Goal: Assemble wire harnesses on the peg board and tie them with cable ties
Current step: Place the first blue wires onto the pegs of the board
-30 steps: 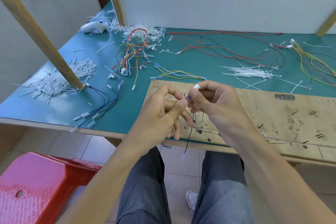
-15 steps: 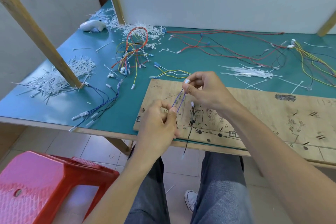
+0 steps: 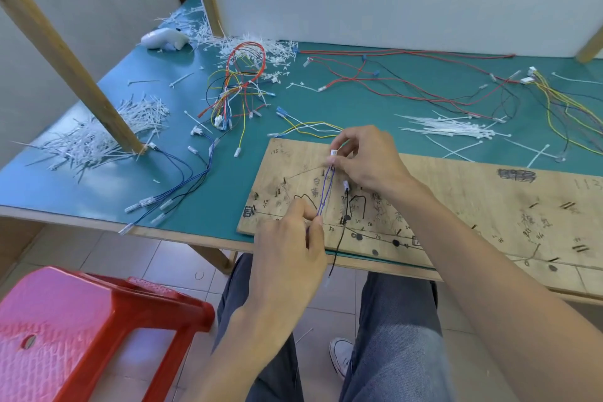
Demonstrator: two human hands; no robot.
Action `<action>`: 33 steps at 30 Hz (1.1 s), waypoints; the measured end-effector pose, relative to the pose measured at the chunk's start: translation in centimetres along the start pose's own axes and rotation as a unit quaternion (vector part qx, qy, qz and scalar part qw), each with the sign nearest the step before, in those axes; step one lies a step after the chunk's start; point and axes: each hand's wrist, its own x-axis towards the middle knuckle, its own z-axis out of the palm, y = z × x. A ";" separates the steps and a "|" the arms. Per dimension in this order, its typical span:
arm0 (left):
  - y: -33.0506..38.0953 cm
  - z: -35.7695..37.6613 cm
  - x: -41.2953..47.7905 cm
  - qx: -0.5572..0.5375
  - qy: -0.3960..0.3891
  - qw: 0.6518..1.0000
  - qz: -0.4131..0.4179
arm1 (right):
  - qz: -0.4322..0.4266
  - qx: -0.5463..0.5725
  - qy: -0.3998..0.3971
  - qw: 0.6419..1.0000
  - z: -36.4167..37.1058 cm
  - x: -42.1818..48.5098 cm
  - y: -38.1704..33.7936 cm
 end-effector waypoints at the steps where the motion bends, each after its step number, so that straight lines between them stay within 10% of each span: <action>1: 0.0 -0.1 -0.2 0.010 -0.004 1.000 -0.001 | 0.003 0.003 -0.001 1.000 -0.1 0.0 -0.1; 12: -0.5 -1.0 -1.1 0.044 -0.026 0.999 -0.005 | 0.014 -0.048 -0.023 0.998 -0.4 -0.6 -1.1; 19: -1.8 -2.1 -0.1 0.057 -0.017 0.998 -0.022 | -0.203 -0.128 0.001 0.971 1.5 -9.8 -3.3; 33: -3.9 -7.9 8.8 0.087 -0.138 0.986 0.032 | -0.162 -0.093 0.134 0.973 5.0 -13.0 -1.8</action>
